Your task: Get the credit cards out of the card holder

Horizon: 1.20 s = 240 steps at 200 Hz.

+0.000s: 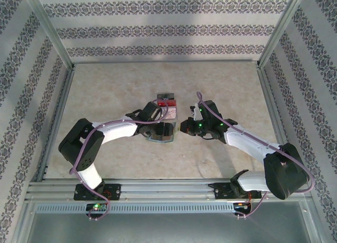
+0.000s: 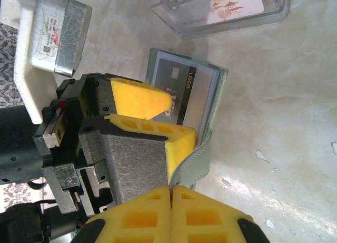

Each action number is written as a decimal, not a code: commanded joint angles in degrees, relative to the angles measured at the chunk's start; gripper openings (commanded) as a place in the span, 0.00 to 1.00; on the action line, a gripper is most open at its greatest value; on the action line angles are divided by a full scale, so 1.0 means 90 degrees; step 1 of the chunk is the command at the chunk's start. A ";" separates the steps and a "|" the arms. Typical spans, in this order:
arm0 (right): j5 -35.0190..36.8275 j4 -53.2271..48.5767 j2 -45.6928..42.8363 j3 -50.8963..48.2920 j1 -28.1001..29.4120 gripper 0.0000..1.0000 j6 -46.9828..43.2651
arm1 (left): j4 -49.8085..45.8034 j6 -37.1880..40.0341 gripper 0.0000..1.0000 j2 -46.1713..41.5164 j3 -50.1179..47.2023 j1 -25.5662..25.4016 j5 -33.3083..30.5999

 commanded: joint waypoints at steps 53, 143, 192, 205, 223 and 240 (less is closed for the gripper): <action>-0.0075 0.0102 0.0068 0.0117 -0.0057 0.00 -0.0036 | -0.0001 0.0207 0.82 0.0134 0.0098 -0.0156 -0.0039; -0.0003 0.0015 0.0033 0.0120 -0.0086 0.00 -0.0083 | -0.1036 0.0522 0.78 -0.0231 0.0238 -0.0216 -0.1459; -0.0075 -0.0022 0.0103 0.0122 -0.0129 0.00 -0.0131 | -0.0432 0.0299 0.78 -0.0526 0.0052 -0.0187 -0.0720; -0.0032 -0.0072 0.0119 0.0043 -0.0211 0.00 -0.0178 | -0.0383 0.0214 0.77 -0.0603 0.0025 -0.0187 -0.0653; -0.0011 -0.0085 0.0195 -0.0091 -0.0327 0.00 -0.0221 | -0.0438 0.0204 0.77 -0.0724 0.0011 -0.0187 -0.0662; -0.0087 -0.0127 0.0301 -0.0133 -0.0399 0.00 -0.0319 | -0.0530 0.0209 0.77 -0.0720 0.0079 -0.0182 -0.0512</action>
